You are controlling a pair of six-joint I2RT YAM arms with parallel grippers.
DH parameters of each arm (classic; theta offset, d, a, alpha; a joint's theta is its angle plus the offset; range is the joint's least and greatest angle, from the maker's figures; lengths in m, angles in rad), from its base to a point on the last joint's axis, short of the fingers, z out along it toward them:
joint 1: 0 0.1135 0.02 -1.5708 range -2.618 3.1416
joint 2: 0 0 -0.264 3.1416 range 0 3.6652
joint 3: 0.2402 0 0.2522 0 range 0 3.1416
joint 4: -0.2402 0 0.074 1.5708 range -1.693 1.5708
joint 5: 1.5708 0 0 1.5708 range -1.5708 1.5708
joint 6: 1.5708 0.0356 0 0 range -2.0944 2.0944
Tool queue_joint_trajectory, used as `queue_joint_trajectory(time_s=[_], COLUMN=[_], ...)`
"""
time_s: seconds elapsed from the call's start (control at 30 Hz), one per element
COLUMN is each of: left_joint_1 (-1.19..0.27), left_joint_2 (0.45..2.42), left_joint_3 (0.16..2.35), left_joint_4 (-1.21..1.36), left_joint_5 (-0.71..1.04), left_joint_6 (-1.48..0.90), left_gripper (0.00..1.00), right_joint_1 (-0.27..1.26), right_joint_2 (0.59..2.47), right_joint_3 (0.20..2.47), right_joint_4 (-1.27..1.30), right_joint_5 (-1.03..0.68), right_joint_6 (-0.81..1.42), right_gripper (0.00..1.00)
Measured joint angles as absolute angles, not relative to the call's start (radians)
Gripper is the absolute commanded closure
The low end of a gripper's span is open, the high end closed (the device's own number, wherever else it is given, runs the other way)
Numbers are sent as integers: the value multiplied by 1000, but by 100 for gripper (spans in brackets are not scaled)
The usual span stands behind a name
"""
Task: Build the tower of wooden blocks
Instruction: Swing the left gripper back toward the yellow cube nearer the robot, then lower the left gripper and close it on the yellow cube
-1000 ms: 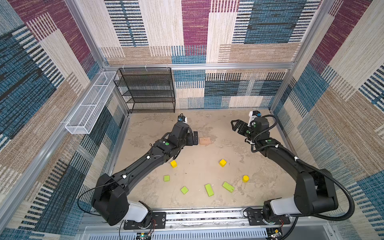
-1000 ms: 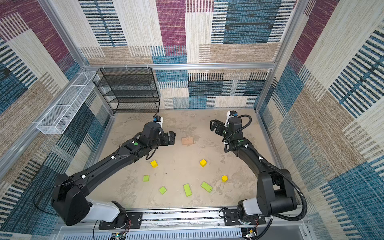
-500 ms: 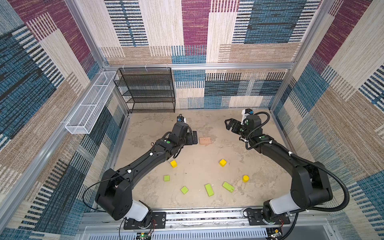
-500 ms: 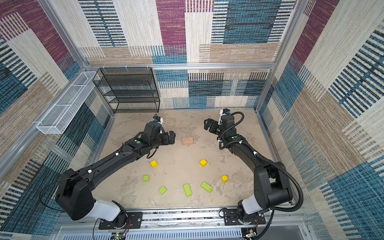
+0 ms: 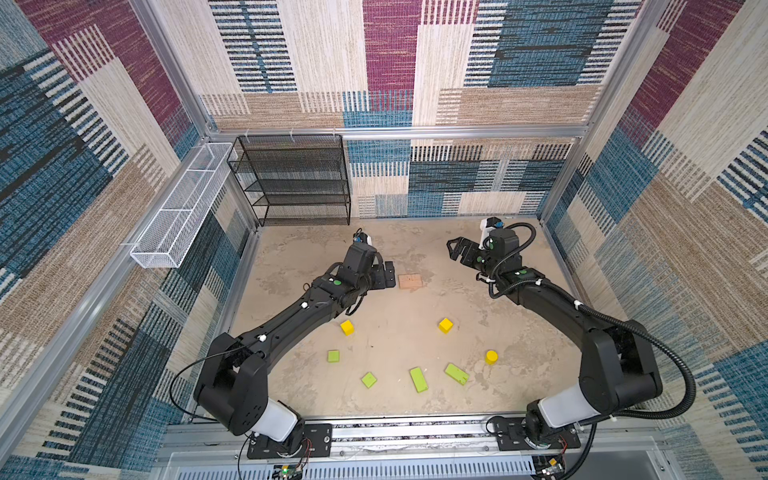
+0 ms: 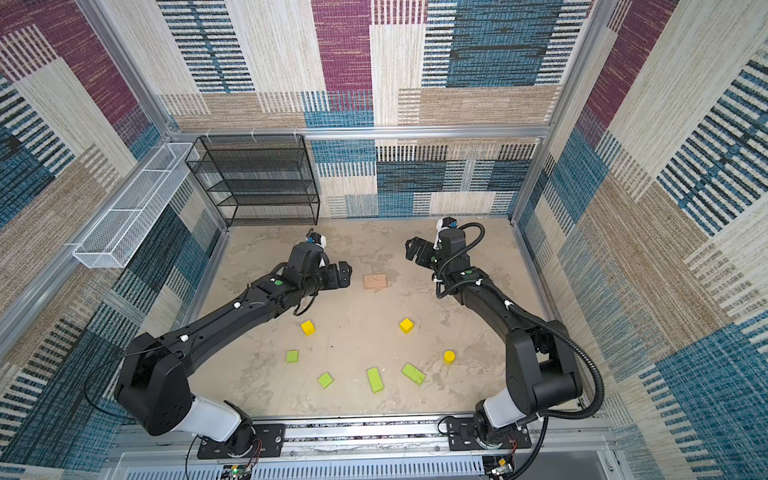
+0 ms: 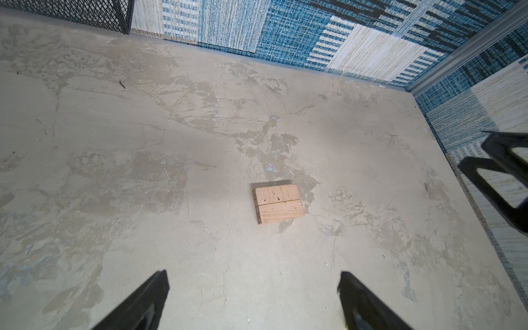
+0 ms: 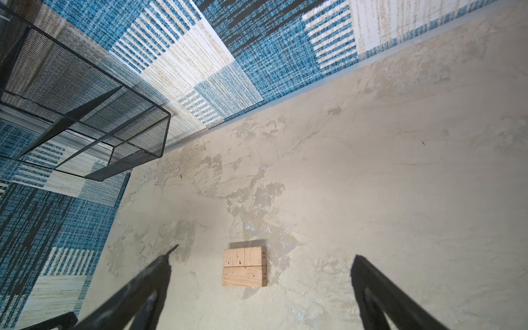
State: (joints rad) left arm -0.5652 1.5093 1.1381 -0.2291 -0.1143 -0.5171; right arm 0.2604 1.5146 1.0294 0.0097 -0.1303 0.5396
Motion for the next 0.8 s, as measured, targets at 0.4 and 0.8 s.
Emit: queue_joint_trajectory(time_s=[0.4,0.8], left_joint_1=[-550,-542], left_joint_2=[1512,1517], left_joint_3=[1139,1248], left_joint_4=[-233,-633], left_joint_5=[-98,-236], left_joint_6=[-527,-540], left_gripper=[4,6], right_joint_1=[263,265], right_joint_2=[1518,1509], right_joint_3=[1034,1045], right_joint_4=[9,2], right_joint_5=[-130,-119], right_joint_6=[540,540], right_gripper=[1,1])
